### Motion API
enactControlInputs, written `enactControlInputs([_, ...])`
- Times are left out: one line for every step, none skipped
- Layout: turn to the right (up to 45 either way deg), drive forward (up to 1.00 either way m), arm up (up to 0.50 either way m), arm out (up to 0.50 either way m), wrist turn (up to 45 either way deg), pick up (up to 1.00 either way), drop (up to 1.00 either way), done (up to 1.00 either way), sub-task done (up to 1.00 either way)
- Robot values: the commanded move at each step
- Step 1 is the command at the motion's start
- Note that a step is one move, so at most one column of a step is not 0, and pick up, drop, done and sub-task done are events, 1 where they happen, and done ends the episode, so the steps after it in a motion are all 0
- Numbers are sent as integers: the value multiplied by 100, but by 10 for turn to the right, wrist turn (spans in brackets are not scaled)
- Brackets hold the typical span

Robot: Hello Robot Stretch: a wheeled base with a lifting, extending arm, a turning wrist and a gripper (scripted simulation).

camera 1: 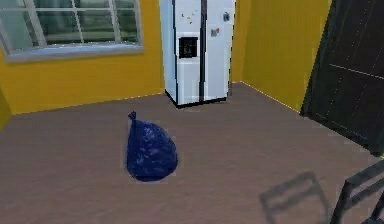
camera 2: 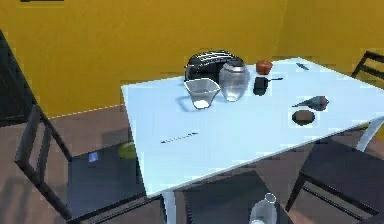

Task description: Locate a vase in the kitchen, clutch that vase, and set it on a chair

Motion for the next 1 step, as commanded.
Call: enactControlInputs([240,0,0,0,0,0,0,0,0])
